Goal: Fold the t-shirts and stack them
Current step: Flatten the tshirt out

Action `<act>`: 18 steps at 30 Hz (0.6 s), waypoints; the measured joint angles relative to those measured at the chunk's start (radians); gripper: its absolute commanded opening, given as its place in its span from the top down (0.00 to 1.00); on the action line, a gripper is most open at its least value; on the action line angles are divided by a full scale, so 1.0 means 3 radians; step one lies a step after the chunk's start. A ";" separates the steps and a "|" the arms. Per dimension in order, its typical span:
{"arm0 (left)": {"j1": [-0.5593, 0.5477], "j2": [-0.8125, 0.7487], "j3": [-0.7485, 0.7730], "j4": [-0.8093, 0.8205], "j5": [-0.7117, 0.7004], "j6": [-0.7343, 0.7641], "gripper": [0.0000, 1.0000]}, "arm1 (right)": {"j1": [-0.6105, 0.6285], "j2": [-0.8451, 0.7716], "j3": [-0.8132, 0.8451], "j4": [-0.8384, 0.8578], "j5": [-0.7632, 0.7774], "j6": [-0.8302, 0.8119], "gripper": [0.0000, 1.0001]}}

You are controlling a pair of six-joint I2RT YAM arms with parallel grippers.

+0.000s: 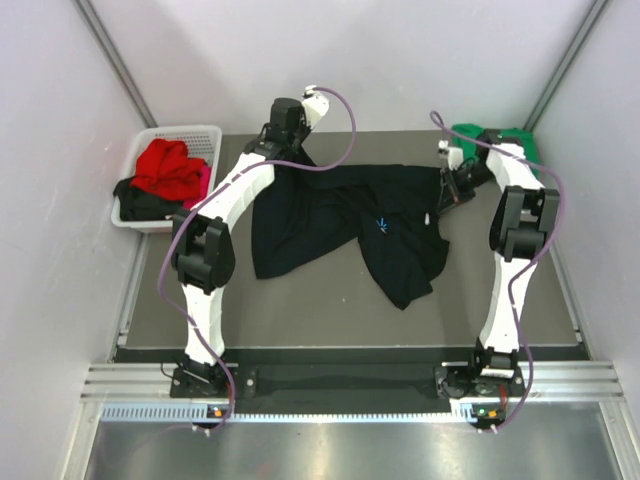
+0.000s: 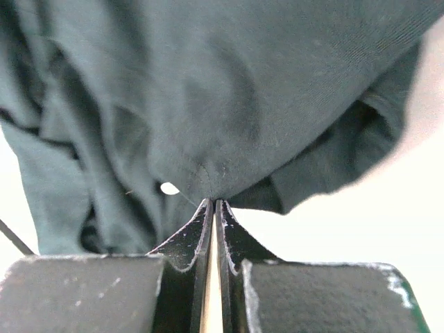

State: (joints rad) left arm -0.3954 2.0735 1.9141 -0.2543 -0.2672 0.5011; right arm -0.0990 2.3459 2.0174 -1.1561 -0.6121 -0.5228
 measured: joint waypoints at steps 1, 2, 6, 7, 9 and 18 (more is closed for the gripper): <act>0.0000 -0.0001 0.0000 0.0000 -0.0004 0.0000 1.00 | 0.0000 -0.0043 0.0039 -0.0025 -0.0003 0.0001 1.00; -0.0001 0.0000 0.0000 0.0001 -0.0011 0.0000 1.00 | 0.0000 -0.0106 0.0116 -0.0069 -0.0009 0.0004 1.00; -0.0001 -0.0001 0.0000 0.0004 -0.0028 0.0000 1.00 | 0.0000 -0.0446 0.0398 -0.0100 -0.0061 0.0034 1.00; 0.0000 0.0000 0.0000 0.0004 -0.0031 0.0000 1.00 | 0.0000 -0.0525 0.0429 -0.0098 -0.0078 0.0045 1.00; 0.0000 -0.0001 0.0000 0.0001 -0.0034 0.0000 1.00 | 0.0003 -0.0711 0.0474 -0.0100 -0.0116 0.0078 1.00; 0.0048 -0.0187 -0.0484 0.0006 -0.0008 0.0015 1.00 | 0.0003 -0.1074 0.0276 -0.0065 -0.0132 0.0089 1.00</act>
State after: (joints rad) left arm -0.3809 2.0174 1.7687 -0.2523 -0.2695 0.5056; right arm -0.0982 2.0235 2.1002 -1.1755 -0.6518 -0.4961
